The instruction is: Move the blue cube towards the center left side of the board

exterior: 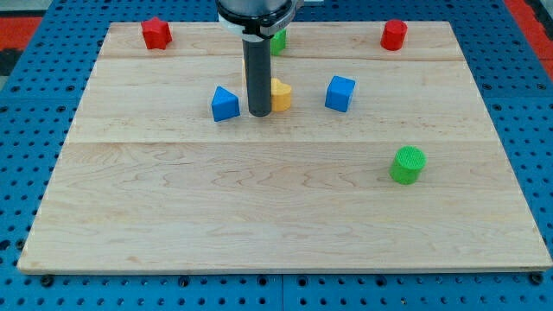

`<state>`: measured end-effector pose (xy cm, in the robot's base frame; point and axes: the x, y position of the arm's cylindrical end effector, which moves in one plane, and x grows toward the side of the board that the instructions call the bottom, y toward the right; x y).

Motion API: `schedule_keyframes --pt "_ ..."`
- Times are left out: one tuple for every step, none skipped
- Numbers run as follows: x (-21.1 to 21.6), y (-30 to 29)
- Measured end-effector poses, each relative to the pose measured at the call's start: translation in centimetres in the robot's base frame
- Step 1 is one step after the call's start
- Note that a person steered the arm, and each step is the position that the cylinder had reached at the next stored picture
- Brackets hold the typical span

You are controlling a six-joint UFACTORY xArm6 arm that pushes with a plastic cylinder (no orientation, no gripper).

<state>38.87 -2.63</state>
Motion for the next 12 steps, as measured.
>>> schedule_keyframes --pt "0.0 0.3" --pt "-0.1 0.5" --pt "-0.3 0.5" --pt "-0.3 0.7" --pt "1.2 6.5" --pt "3.1 14.9" --pt "0.0 19.4" --pt "-5.9 21.9" --pt "-6.9 18.2" --pt "-7.8 15.4" --pt "-1.5 14.5" --pt "0.3 13.1"
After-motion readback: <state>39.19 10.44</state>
